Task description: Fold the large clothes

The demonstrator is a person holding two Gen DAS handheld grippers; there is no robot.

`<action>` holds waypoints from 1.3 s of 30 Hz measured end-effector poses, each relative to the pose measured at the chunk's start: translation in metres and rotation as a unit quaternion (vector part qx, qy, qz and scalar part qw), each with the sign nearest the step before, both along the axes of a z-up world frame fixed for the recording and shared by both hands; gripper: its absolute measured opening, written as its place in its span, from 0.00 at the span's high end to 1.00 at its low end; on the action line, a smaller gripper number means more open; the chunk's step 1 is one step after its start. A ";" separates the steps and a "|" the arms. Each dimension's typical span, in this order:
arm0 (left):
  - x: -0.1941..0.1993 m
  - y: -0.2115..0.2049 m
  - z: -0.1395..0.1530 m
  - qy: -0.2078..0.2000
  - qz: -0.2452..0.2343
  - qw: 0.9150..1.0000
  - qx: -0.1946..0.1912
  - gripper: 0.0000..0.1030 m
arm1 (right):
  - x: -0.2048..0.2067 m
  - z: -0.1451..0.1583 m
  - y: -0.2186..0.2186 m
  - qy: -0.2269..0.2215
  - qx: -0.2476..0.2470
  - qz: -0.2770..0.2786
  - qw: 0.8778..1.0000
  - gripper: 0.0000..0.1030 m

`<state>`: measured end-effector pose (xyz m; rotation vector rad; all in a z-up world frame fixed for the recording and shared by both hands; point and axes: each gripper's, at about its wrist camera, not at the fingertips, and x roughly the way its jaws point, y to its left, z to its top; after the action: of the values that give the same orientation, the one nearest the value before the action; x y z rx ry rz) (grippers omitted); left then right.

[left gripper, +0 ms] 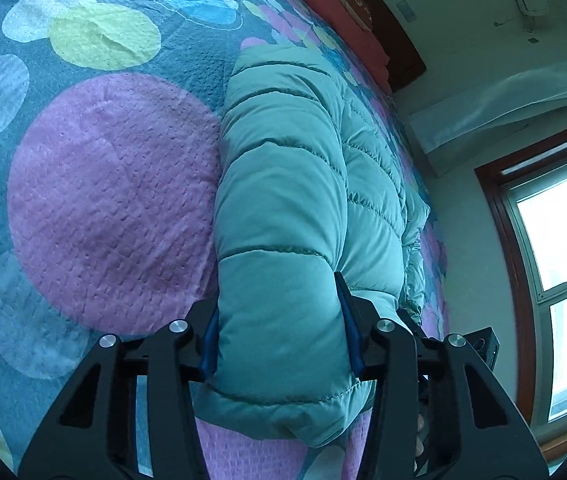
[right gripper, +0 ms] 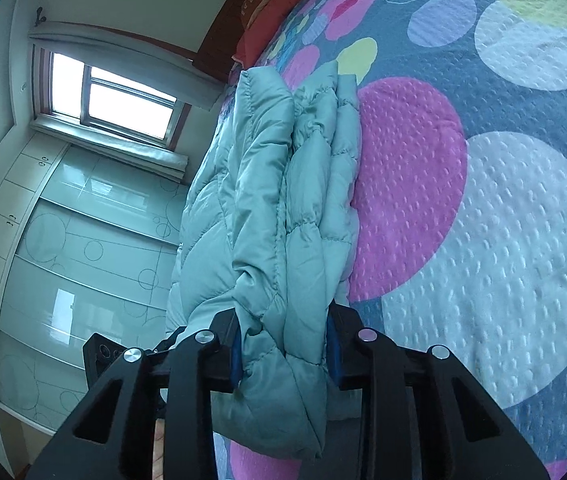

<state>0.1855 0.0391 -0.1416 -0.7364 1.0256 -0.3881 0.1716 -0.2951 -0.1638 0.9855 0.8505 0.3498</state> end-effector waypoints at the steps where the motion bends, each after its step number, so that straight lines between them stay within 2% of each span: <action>1: -0.001 -0.001 0.002 -0.004 -0.001 1.000 0.006 0.56 | -0.002 0.001 0.000 -0.002 0.000 -0.001 1.000 0.70; 5: 0.002 -0.003 -0.009 -0.002 -0.005 1.000 0.020 0.55 | 0.002 -0.012 -0.002 0.009 0.017 -0.008 1.000 0.70; 9: 0.004 -0.001 -0.014 -0.003 -0.015 0.999 0.028 0.44 | 0.008 -0.017 -0.005 0.010 0.027 -0.006 1.000 0.69; 11: 0.004 0.001 -0.013 0.002 -0.012 0.999 0.030 0.38 | 0.009 -0.017 -0.007 0.013 0.032 -0.008 0.999 0.63; 14: -0.001 0.004 -0.008 -0.003 -0.007 0.999 0.043 0.38 | 0.005 -0.015 -0.008 0.016 0.020 -0.017 1.000 0.54; 17: -0.010 0.007 0.001 -0.014 0.004 0.998 0.060 0.36 | -0.004 -0.014 -0.011 0.014 0.017 -0.024 0.999 0.49; 20: -0.014 0.006 0.004 -0.020 0.005 0.996 0.087 0.30 | -0.012 -0.016 -0.017 0.019 0.023 -0.037 0.999 0.46; 27: -0.021 0.009 0.007 -0.013 0.006 0.996 0.089 0.29 | -0.029 -0.016 -0.023 0.028 0.021 -0.055 0.998 0.46; 32: -0.031 0.017 0.002 0.007 0.017 0.998 0.063 0.29 | -0.043 -0.016 -0.025 0.035 0.025 -0.067 0.997 0.46; 34: -0.037 0.017 0.005 0.003 0.020 0.997 0.073 0.29 | -0.050 -0.014 -0.024 0.037 0.021 -0.069 0.997 0.46; 39: -0.051 0.009 0.016 -0.020 0.016 0.991 0.130 0.29 | -0.063 -0.002 -0.014 0.039 -0.026 -0.067 0.997 0.46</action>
<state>0.1342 0.0480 -0.1253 -0.5082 1.0040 -0.2352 0.1081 -0.3088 -0.1655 1.0065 0.8544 0.1736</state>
